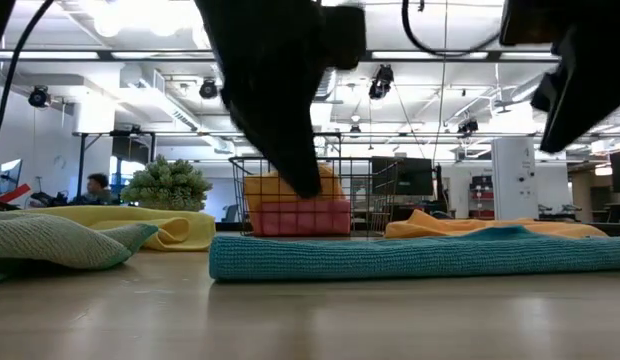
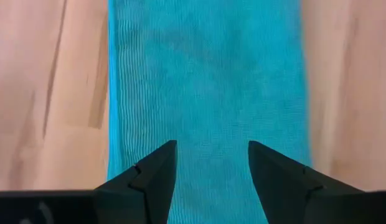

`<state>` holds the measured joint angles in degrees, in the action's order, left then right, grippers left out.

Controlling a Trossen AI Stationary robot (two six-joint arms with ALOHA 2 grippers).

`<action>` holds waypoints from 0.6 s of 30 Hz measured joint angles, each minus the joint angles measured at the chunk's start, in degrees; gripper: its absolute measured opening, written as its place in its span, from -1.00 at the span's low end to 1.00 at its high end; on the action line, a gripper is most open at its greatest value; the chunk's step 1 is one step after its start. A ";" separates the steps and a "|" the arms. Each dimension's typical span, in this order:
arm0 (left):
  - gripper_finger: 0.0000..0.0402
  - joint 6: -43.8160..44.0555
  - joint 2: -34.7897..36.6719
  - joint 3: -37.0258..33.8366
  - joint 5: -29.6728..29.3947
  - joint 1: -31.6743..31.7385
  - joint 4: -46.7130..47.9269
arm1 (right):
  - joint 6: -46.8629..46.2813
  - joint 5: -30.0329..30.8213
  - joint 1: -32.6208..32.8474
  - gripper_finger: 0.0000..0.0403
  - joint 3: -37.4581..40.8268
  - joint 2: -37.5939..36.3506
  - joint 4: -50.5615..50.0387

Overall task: Fold microfiber towels
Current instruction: Fold the blue microfiber towel

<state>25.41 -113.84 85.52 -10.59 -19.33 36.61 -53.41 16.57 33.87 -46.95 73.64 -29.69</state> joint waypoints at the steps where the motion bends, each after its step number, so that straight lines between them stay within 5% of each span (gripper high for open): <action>1: -0.09 0.81 -0.02 -1.06 0.02 0.12 -1.78 | -0.91 -0.93 -0.01 -0.61 1.22 0.19 2.84; 10: -0.11 2.32 -0.02 -7.30 -0.17 1.09 -7.56 | -5.81 -6.55 -0.01 -0.84 4.60 5.25 9.73; 18: -0.35 2.75 0.02 -10.75 1.73 1.28 -9.97 | -8.70 -6.68 -0.01 -0.96 4.62 9.28 9.41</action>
<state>28.16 -113.82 74.76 -8.86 -18.05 26.63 -62.11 9.89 33.87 -42.33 82.92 -20.28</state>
